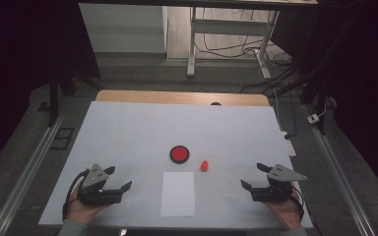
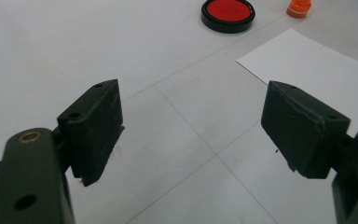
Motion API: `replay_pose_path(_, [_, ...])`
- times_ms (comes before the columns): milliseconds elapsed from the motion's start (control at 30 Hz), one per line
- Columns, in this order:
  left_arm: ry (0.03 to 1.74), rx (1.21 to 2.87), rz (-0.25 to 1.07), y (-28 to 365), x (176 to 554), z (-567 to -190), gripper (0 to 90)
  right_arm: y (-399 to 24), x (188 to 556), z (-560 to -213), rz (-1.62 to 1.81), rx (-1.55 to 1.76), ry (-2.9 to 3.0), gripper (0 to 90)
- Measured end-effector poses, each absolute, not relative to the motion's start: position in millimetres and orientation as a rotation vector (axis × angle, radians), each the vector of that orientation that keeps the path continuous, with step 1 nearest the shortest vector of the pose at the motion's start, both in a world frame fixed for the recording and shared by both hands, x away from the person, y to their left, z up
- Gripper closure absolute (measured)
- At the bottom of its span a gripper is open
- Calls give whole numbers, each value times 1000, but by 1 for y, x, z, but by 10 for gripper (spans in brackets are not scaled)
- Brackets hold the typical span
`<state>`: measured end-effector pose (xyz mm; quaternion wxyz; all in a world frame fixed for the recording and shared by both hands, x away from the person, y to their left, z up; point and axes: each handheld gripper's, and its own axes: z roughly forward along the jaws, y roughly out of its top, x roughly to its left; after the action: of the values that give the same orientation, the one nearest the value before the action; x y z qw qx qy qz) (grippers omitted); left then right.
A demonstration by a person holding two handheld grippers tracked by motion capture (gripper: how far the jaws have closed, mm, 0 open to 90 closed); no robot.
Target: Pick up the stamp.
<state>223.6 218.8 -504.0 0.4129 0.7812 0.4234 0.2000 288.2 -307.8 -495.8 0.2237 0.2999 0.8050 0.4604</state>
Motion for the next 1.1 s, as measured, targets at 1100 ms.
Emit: replay_pose_path(1100, [1009,1966,443,217,239,-502,191,-312,292,-496,1331,903,2186,226])
